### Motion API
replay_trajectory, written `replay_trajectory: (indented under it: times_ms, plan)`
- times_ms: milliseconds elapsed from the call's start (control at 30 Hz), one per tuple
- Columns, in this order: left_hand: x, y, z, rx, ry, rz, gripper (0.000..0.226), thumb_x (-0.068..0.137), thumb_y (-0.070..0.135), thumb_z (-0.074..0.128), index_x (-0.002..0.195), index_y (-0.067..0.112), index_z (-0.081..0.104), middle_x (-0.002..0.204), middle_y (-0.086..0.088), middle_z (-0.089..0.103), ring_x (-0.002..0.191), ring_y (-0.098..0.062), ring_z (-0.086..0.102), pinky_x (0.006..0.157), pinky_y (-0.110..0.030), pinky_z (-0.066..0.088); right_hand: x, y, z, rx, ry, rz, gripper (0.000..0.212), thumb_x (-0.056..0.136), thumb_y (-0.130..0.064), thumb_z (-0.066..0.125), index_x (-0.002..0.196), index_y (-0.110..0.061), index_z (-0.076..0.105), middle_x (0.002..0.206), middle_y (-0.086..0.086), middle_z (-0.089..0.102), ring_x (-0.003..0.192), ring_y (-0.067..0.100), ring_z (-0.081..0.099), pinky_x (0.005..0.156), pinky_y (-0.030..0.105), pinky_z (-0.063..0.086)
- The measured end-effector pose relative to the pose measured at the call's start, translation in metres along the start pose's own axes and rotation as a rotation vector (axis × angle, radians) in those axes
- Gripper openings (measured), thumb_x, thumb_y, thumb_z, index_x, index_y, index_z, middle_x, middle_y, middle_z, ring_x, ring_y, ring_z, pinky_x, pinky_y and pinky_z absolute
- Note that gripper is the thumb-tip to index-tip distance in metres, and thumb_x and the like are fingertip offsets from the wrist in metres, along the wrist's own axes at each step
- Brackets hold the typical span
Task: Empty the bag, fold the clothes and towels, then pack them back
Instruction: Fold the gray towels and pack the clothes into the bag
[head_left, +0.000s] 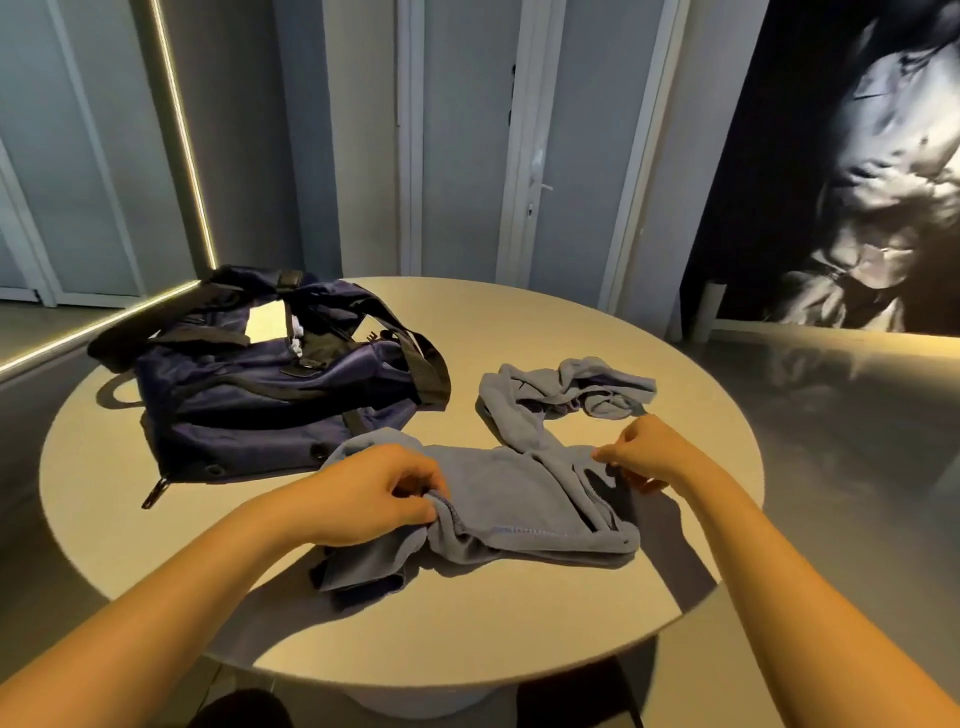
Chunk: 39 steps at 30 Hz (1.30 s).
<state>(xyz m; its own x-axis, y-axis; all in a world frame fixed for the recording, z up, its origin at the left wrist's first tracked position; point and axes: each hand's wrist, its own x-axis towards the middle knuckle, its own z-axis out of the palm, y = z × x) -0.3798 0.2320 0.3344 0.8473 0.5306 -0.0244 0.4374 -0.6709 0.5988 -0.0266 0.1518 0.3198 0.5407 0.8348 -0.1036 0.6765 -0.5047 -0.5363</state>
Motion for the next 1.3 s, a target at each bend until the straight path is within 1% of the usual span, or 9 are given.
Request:
replay_trajectory:
  times_ms: [167,267,433,633,733,867,967,1133,1300]
  plan:
    - [-0.012,-0.011,0.0,-0.174,0.152,-0.004,0.026,0.089,0.038,0.078,0.109,0.038,0.062,0.08,-0.008,0.066,0.074,-0.03,0.062,0.071,-0.044,0.056,0.014,-0.011,0.03,-0.244,-0.032,-0.032,0.046,0.083,-0.044,0.074,0.069,-0.014,0.043,0.061,0.006,0.043,0.057,0.024,0.042,0.058,0.034,0.036]
    - [-0.029,-0.021,-0.011,-0.257,0.115,-0.067,0.037,0.083,0.034,0.084,0.113,0.031,0.063,0.075,-0.006,0.068,0.066,-0.019,0.06,0.069,-0.037,0.053,0.021,-0.004,0.036,-0.268,0.004,-0.007,0.036,0.083,-0.039,0.07,0.072,-0.013,0.047,0.067,0.007,0.049,0.062,0.025,0.044,0.06,0.035,0.036]
    - [-0.053,-0.043,-0.029,-0.333,0.03,-0.16,0.009,0.087,0.019,0.081,0.094,0.014,0.079,0.085,-0.006,0.075,0.081,-0.024,0.071,0.085,-0.036,0.057,0.025,0.003,0.036,-0.265,0.024,-0.018,0.027,0.085,-0.021,0.064,0.067,-0.013,0.045,0.066,0.011,0.044,0.061,0.025,0.038,0.061,0.037,0.032]
    - [-0.053,-0.042,-0.043,-0.191,0.385,-0.138,0.012,0.097,0.019,0.067,0.086,0.024,0.07,0.085,-0.002,0.072,0.081,-0.018,0.067,0.078,-0.044,0.054,0.003,-0.034,0.006,0.553,0.063,0.0,0.019,0.094,-0.01,0.053,0.076,-0.007,0.053,0.067,0.013,0.044,0.062,0.024,0.042,0.057,0.034,0.041]
    - [-0.045,-0.008,-0.056,-0.191,0.546,-0.014,0.013,0.099,0.019,0.064,0.093,0.027,0.071,0.09,0.013,0.071,0.088,-0.005,0.066,0.078,-0.029,0.052,-0.011,-0.08,-0.026,0.887,0.151,-0.049,0.014,0.094,-0.011,0.05,0.082,-0.008,0.056,0.074,0.009,0.054,0.063,0.018,0.05,0.055,0.03,0.044]
    - [-0.031,0.052,-0.07,-0.222,0.823,0.276,0.014,0.096,0.019,0.069,0.1,0.031,0.074,0.096,0.021,0.071,0.099,-0.002,0.066,0.084,-0.017,0.054,-0.042,-0.14,-0.055,0.989,0.242,-0.407,0.012,0.097,-0.011,0.054,0.086,-0.009,0.058,0.094,0.009,0.071,0.089,0.021,0.069,0.075,0.032,0.059]
    - [-0.022,0.079,-0.066,-0.23,0.65,0.362,0.009,0.093,0.025,0.073,0.096,0.032,0.076,0.092,0.018,0.073,0.095,-0.004,0.067,0.084,-0.018,0.055,-0.071,-0.16,-0.044,0.822,0.23,-0.644,0.021,0.104,-0.012,0.051,0.084,-0.014,0.058,0.09,0.009,0.07,0.085,0.018,0.069,0.071,0.026,0.059]
    - [-0.003,0.052,-0.035,0.186,0.536,0.065,0.028,0.084,0.051,0.077,0.075,0.027,0.066,0.07,0.009,0.062,0.07,-0.01,0.058,0.069,-0.039,0.053,-0.086,-0.135,0.017,0.726,0.064,-0.561,0.018,0.101,-0.006,0.053,0.087,0.003,0.056,0.078,0.014,0.061,0.072,0.016,0.06,0.066,0.027,0.052]
    - [-0.01,0.029,-0.02,-0.118,0.41,0.072,0.013,0.091,0.036,0.074,0.082,0.027,0.075,0.078,0.01,0.071,0.076,-0.009,0.066,0.074,-0.03,0.054,-0.096,-0.114,0.045,0.799,0.021,-0.515,0.018,0.1,-0.003,0.055,0.083,0.002,0.057,0.065,0.003,0.05,0.06,0.013,0.047,0.058,0.021,0.045]
